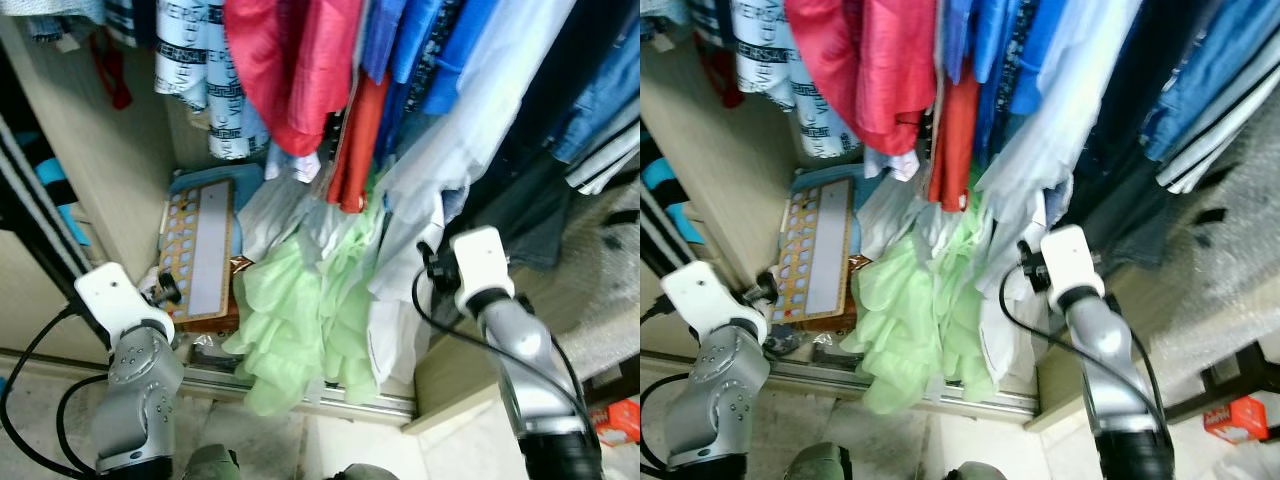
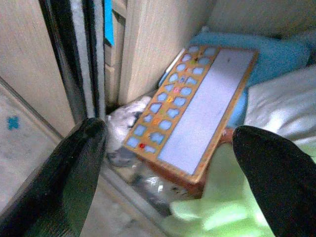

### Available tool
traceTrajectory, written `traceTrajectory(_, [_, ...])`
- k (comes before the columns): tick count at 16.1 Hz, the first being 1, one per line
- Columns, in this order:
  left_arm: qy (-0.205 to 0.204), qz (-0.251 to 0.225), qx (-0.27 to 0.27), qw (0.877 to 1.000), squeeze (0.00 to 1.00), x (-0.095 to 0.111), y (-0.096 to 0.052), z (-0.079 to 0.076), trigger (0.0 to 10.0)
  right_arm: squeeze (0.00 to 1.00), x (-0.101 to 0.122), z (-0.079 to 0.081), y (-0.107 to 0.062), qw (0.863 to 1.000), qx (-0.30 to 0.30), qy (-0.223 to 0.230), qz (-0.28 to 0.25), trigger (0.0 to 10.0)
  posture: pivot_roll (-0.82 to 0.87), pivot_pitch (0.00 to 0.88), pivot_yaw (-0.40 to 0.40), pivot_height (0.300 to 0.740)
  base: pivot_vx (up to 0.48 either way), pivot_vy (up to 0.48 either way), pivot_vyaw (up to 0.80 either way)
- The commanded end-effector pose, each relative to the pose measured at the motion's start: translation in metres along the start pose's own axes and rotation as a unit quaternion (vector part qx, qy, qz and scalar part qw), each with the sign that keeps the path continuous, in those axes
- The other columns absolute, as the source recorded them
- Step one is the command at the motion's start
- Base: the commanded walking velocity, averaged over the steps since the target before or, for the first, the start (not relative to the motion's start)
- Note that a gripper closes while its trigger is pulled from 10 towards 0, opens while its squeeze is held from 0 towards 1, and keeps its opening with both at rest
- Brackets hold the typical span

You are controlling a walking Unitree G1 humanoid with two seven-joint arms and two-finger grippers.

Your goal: Clean up the room

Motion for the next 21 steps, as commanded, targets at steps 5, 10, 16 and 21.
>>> traceTrajectory(5, [0.152,-0.165,-0.184,0.957,0.0,0.059,-0.017,-0.068,10.0,0.0,0.038,0.005,0.016,0.998,-0.005,0.026,-0.063,10.0,-0.04,0.0,-0.083,0.74,0.0,0.0,0.0])
traceTrajectory(10, [0.206,-0.217,-0.263,0.917,0.0,0.077,-0.038,-0.086,10.0,0.0,0.059,0.011,0.027,0.992,-0.054,0.075,-0.084,10.0,-0.05,0.0,-0.016,0.74,0.0,0.0,0.0])
traceTrajectory(16, [0.165,-0.196,-0.264,0.93,0.0,0.053,-0.043,-0.079,10.0,0.0,0.046,0.028,0.016,0.991,-0.019,0.122,-0.061,10.0,-0.05,0.0,-0.025,0.74,0.0,0.0,0.0])
traceTrajectory(21, [0.157,-0.183,-0.246,0.939,0.0,0.044,-0.037,-0.069,10.0,0.0,0.033,0.027,0.011,0.99,-0.039,0.13,-0.041,10.0,-0.05,0.0,-0.036,0.74,0.0,0.0,0.0])
Point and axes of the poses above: a point about 5 cm out from each wrist's last joint towards the gripper, its own y axis pointing out of the wrist towards the gripper, its own x axis along the axis of the wrist's last joint, z = x × y, the point moved 6 cm from there along y, pointing out of the wrist towards the gripper, and after that the axes turned 6 degrees about -y, right-handed, at the moved point
